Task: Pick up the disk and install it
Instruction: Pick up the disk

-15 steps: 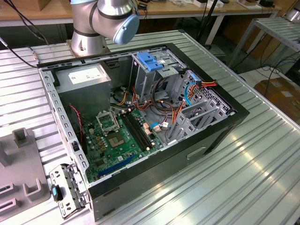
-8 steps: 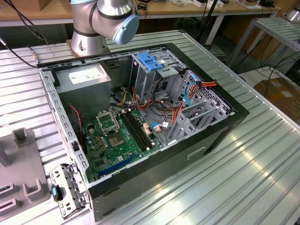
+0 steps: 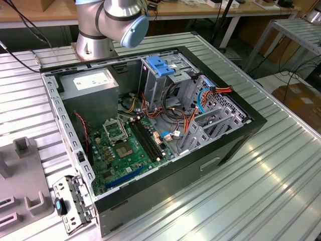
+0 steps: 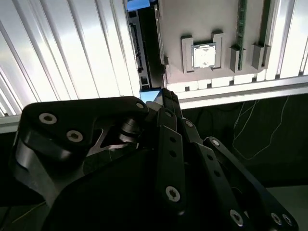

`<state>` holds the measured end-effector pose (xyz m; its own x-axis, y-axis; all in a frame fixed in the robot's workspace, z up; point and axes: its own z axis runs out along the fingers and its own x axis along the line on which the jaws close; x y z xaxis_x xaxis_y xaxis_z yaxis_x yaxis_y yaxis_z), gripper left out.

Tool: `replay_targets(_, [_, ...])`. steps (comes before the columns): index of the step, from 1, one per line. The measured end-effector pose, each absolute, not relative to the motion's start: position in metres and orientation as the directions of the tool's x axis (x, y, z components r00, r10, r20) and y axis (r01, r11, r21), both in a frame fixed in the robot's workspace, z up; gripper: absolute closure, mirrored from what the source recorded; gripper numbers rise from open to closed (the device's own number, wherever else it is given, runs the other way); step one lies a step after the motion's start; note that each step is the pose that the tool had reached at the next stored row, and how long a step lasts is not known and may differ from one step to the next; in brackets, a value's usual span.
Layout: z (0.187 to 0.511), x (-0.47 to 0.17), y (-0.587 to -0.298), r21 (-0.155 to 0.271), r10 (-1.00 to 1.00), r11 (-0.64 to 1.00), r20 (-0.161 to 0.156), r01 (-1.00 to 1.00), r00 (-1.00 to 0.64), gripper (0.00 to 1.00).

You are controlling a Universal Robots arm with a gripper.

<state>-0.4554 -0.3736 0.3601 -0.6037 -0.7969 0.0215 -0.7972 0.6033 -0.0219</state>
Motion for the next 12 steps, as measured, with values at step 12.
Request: replay_targets(12, [0.3567, -0.4555, -0.3736, -0.022, -0.906, 0.422, 0.021, -0.906, -0.422, 0.89])
